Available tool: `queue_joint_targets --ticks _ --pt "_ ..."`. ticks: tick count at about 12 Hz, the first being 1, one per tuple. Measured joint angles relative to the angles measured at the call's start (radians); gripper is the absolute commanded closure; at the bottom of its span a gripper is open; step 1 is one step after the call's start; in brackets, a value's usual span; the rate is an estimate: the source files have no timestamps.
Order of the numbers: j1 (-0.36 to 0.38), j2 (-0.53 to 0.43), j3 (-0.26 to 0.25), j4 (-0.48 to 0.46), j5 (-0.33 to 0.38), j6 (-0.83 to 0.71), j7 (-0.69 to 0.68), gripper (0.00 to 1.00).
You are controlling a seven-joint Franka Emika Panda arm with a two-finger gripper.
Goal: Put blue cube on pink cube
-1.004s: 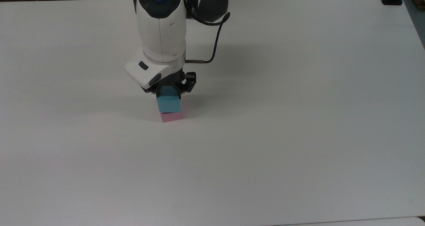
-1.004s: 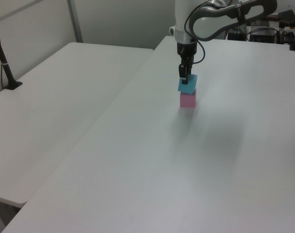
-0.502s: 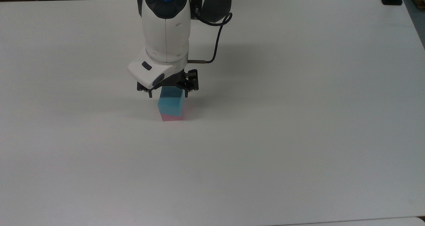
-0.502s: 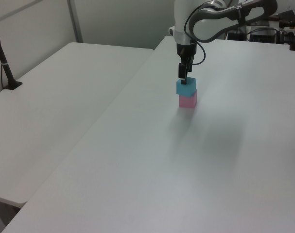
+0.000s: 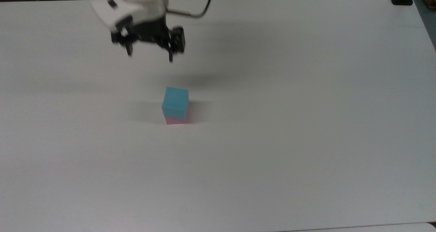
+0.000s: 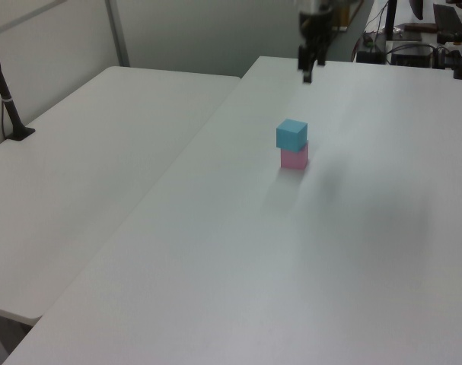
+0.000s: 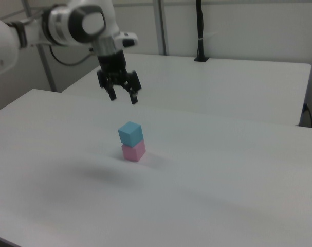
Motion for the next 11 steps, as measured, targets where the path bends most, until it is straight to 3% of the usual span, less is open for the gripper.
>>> queue_joint_targets --ticks 3,7,9,11 --pt "-0.011 -0.167 0.000 -0.001 0.000 -0.138 0.016 0.00" --pt "-0.010 -0.305 -0.004 -0.014 0.000 -0.274 0.018 0.00" --pt "-0.010 -0.346 -0.011 -0.052 0.007 -0.268 0.014 0.00" --pt "-0.010 -0.348 -0.011 -0.102 0.007 -0.161 -0.007 0.00"
